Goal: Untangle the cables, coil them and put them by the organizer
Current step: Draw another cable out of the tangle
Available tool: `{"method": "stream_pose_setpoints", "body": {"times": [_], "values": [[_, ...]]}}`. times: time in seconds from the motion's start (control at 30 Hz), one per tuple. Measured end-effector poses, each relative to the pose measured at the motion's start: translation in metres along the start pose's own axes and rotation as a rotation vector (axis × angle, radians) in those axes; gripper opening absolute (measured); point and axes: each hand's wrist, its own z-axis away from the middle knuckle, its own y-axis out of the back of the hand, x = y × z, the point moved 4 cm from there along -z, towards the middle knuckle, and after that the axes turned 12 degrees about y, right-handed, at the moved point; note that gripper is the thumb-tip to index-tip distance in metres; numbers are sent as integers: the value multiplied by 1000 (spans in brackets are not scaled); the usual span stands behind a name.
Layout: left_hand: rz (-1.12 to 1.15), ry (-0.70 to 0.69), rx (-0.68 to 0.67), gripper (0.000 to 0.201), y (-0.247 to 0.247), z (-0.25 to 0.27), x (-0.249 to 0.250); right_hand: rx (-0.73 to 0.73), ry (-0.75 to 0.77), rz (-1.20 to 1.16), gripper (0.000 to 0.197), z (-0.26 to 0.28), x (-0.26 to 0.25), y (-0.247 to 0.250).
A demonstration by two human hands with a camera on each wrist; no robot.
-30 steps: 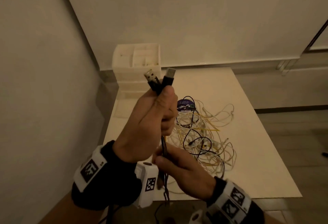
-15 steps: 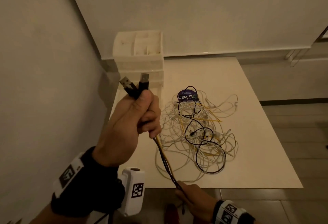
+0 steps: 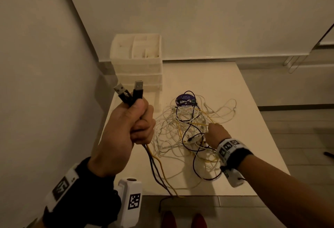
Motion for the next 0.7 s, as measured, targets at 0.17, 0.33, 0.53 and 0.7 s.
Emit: {"method": "stream_pose_setpoints", "body": {"times": [0.17,0.33,0.53,0.7], "values": [[-66,-25,37,39,-2,-13,-1,-138,-23,190,25,-2,4,-24],[-143,-45,63,39,-2,-30,-7,-15,-61,110,32,-6,14,0],[-136,-10,121,43,-11,-64,-11,330,133,-1125,28,35,-12,82],[-176,1,158,38,-33,-103,-8,400,546,-1257,30,82,-69,136]]}}
